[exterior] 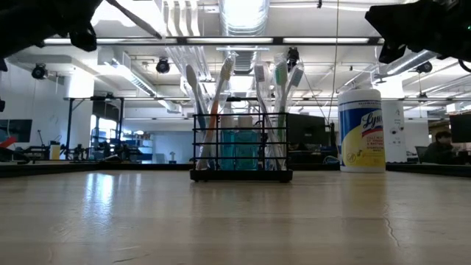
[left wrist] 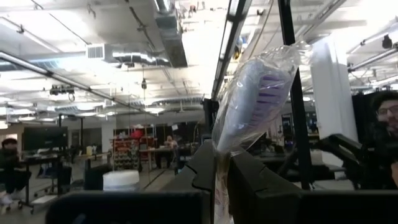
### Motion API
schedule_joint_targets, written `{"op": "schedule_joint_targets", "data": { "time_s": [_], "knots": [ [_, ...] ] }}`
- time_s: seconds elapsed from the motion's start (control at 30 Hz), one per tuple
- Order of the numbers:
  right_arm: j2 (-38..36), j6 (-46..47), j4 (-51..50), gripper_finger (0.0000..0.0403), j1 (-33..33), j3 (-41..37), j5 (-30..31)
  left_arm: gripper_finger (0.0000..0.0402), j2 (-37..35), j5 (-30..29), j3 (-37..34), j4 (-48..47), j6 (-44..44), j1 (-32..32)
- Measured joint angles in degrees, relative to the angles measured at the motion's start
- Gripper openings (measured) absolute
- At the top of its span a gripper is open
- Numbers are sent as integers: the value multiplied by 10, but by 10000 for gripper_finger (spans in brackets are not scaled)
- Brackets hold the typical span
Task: Pick & Place toothbrushing station
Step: Put the violet toothbrush into the black mesh organizer
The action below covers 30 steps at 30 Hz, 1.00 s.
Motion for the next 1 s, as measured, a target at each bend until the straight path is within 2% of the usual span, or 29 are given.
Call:
{"op": "schedule_joint_targets", "data": {
  "time_s": [0.23, 0.5, 0.7, 0.87, 1.0],
  "knots": [
    [0, -15, 0, 56, 0, 0, 1, 21, 87, 0, 59, 1, -8, 0],
    [0, -14, -6, 61, 0, 0, 1, 21, 312, 1, 184, -6, -27, 0],
    [0, -13, -35, 57, 0, 0, 1, 21, 453, -48, 284, -99, -2, 1],
    [0, -13, -38, 57, 0, 0, 1, 21, 523, -85, 347, -120, 31, 2],
    [1, -13, -39, 57, 0, 0, 1, 21, 540, -104, 380, -151, 46, 6]
  ]
}}
